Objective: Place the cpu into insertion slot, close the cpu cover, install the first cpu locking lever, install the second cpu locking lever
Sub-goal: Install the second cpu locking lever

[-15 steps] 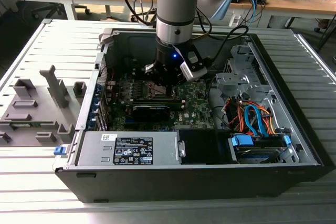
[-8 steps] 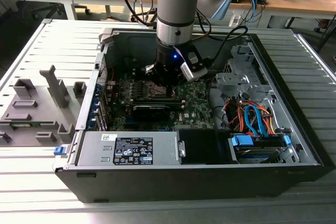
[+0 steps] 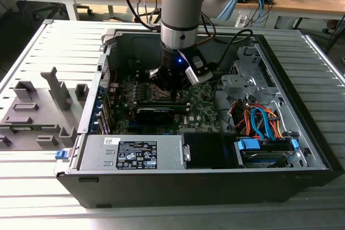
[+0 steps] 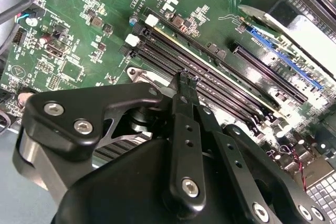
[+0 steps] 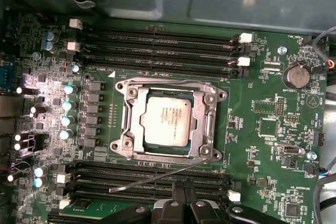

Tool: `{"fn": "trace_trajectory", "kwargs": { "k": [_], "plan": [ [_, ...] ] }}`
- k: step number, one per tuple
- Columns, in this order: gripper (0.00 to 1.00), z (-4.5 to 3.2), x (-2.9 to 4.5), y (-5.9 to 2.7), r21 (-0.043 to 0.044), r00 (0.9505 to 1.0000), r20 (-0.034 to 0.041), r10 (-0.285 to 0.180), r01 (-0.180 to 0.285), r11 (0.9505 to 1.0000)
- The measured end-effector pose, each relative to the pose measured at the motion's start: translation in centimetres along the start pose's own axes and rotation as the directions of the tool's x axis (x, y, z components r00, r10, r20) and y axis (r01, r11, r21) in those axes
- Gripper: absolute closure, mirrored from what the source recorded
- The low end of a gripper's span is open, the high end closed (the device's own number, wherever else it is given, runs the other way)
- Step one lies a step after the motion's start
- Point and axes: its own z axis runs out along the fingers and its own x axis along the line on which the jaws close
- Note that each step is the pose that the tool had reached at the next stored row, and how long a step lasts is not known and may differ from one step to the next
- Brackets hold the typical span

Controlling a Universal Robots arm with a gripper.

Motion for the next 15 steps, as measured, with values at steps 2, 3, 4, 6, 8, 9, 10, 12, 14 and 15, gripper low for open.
{"fn": "trace_trajectory", "kwargs": {
  "k": [2,3,4,6,8,9,10,12,14,15],
  "plan": [
    [0.89,0.19,0.0,0.03,0.0001,1.0,0.0001,-0.003,0.003,1.0],
    [0.89,0.26,0.0,0.04,0.0001,1.0,0.0,-0.003,0.003,1.0],
    [0.89,0.31,0.0,0.04,0.0001,1.0,0.0001,-0.004,0.004,1.0],
    [0.89,0.42,0.0,0.07,0.0,1.0,0.0001,-0.005,0.005,1.0],
    [0.89,0.57,-0.01,0.09,0.0,1.0,0.0002,-0.007,0.007,1.0],
    [0.89,0.6,0.0,0.08,0.0002,1.0,0.0,-0.007,0.007,1.0],
    [0.89,0.6,0.0,0.08,0.0003,1.0,0.0,-0.007,0.007,1.0],
    [0.89,0.61,-0.01,0.09,0.0019,1.0,0.0,-0.007,0.007,1.0],
    [0.89,0.58,-0.01,0.09,0.002,1.0,0.0001,-0.007,0.007,1.0],
    [0.89,0.53,-0.01,0.09,0.0023,1.0,-0.0001,-0.007,0.007,1.0]
  ]
}}
